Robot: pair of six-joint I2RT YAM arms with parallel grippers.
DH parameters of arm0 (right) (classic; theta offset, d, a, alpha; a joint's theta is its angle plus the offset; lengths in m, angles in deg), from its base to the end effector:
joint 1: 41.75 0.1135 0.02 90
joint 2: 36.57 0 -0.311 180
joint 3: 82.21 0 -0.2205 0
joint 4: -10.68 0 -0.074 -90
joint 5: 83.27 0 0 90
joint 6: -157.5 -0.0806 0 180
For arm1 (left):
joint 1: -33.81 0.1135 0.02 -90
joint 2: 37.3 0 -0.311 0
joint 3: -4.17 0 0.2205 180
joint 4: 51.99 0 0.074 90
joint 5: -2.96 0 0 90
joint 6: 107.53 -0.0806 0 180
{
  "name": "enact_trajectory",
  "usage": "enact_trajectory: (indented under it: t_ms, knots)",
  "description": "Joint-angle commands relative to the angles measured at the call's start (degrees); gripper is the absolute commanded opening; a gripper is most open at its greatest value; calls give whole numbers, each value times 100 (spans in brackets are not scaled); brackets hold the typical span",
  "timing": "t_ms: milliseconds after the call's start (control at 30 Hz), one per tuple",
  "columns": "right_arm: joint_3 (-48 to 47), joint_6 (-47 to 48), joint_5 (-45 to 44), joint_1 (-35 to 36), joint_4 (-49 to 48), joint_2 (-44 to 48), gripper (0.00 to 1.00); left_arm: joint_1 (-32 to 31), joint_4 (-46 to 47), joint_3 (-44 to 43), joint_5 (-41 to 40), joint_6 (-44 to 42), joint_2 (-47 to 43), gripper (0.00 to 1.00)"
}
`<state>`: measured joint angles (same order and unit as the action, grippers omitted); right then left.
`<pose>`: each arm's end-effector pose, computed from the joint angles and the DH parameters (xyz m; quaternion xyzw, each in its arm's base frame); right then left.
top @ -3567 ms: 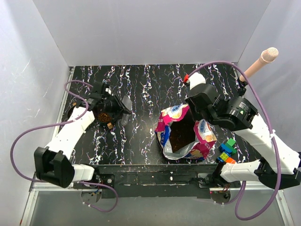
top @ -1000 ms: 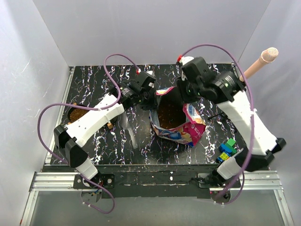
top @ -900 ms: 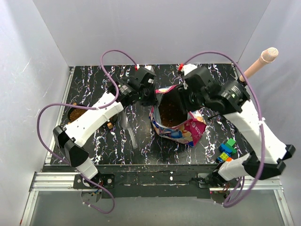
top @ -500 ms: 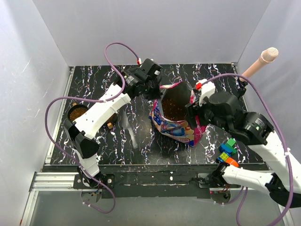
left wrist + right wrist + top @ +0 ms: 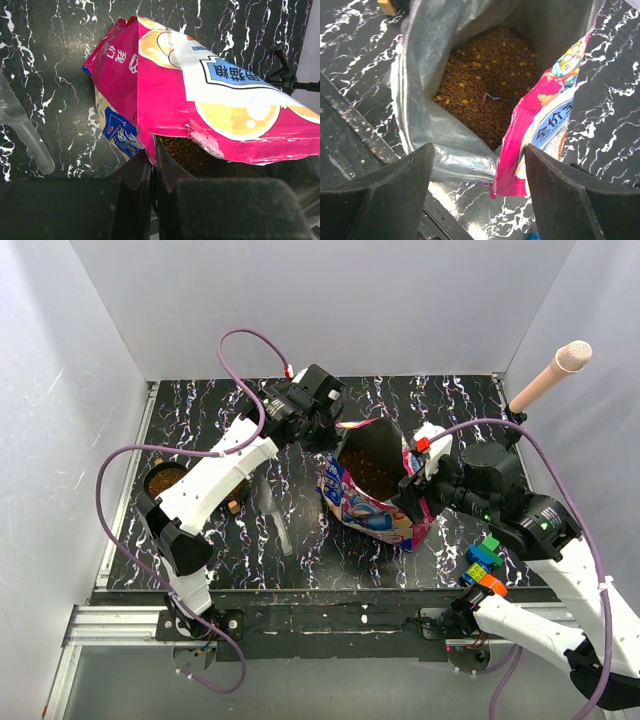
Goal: Serve the pet food
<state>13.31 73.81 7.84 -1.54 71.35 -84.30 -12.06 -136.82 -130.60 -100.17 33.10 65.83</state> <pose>0.0974 0.0843 0.4129 -0.3359 0.7680 0.1667 0.5191 0.2706 -0.2526 0.4099 -0.0752 0.9403 -0.1618 0.2898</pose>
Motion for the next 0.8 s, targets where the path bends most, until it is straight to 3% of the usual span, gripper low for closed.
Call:
enact_trajectory:
  t_ms: [0, 167, 267, 300, 467, 633, 767]
  knots:
    - [-417, 91, 856, -22, 388, 140, 79, 131, 145, -415, -410, -44, -426, 0]
    - [-287, -156, 900, -30, 276, 676, 79, 139, 215, -345, -410, -89, -513, 0]
    - [249, 273, 654, -30, 161, 1019, 79, 148, 250, -302, -358, -27, -540, 0]
    - [407, 501, 602, -22, 126, 1072, 84, 148, 276, -267, -305, 16, -566, 0]
    - [444, 1109, -1304, -22, -506, 634, 87, 201, 320, -205, -59, 342, -575, 0]
    - [479, 1488, -491, -13, -1147, 404, 86, 201, 303, -187, -102, 614, -522, 0]
    - [479, 1330, 697, -22, -1035, 203, 73, 262, -74, -537, -339, 1000, -330, 0]
